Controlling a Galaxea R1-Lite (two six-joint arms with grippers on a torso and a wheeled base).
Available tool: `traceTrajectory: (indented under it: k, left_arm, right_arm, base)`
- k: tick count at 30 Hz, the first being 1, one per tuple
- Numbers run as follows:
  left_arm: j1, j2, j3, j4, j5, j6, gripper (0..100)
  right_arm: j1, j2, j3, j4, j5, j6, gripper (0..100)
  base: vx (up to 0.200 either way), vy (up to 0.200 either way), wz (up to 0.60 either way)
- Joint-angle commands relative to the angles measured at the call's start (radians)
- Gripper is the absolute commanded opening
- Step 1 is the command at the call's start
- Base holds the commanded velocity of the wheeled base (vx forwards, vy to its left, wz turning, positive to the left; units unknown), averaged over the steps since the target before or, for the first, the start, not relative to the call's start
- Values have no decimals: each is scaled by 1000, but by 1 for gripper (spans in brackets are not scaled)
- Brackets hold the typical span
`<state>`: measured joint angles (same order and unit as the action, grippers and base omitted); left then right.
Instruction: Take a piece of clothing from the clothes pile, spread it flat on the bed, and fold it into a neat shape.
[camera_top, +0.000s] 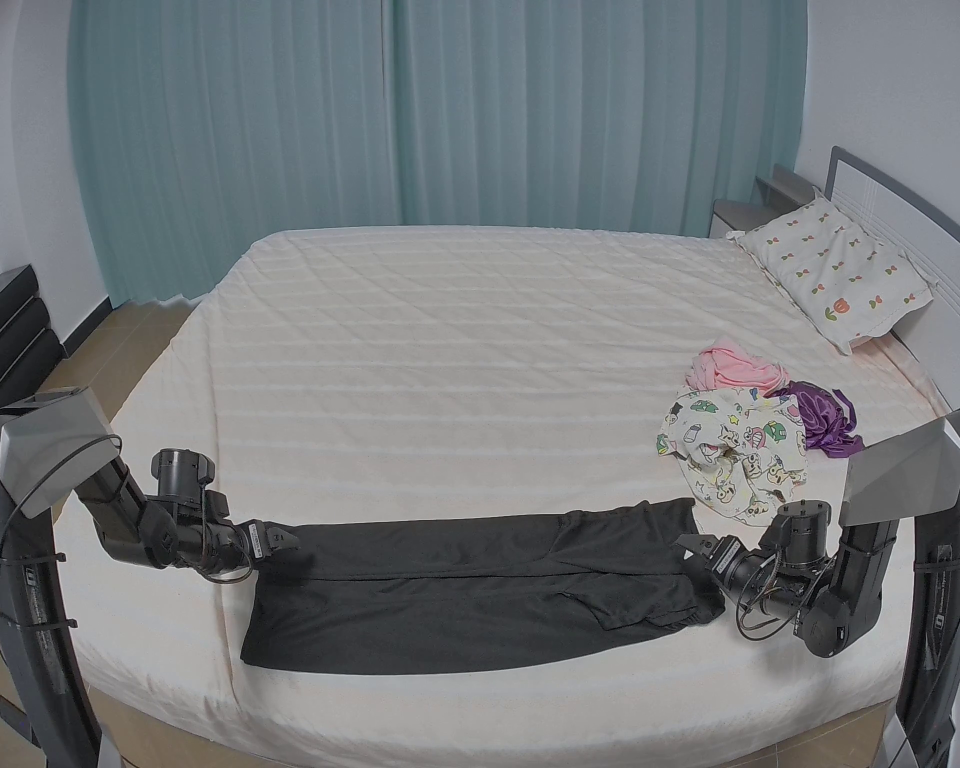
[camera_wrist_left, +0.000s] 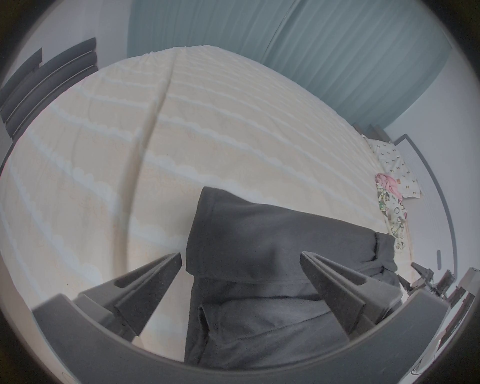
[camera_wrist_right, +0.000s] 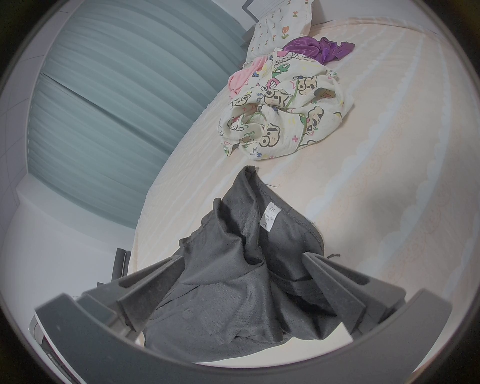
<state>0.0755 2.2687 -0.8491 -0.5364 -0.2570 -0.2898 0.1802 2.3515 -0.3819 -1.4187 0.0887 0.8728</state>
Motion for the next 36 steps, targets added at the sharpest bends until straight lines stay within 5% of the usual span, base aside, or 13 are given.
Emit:
traceTrajectory:
  k: [1, 30, 31, 36]
  left_arm:
    - [-22, 58, -19, -10, 2, 1, 100]
    - [-56, 86, -33, 3, 9, 66, 100]
    - [-56, 87, -31, 3, 12, 75, 0]
    - [-56, 89, -27, 4, 67, 107, 0]
  right_arm:
    - [1, 2, 0, 0, 0, 0, 100]
    - [-2, 0, -2, 0, 0, 0, 100]
    - [-2, 0, -2, 0, 0, 0, 100]
    - [-4, -1, -2, 0, 0, 0, 100]
  base:
    - [0, 0, 0]
    - [0, 0, 0]
    - [0, 0, 0]
    - [0, 0, 0]
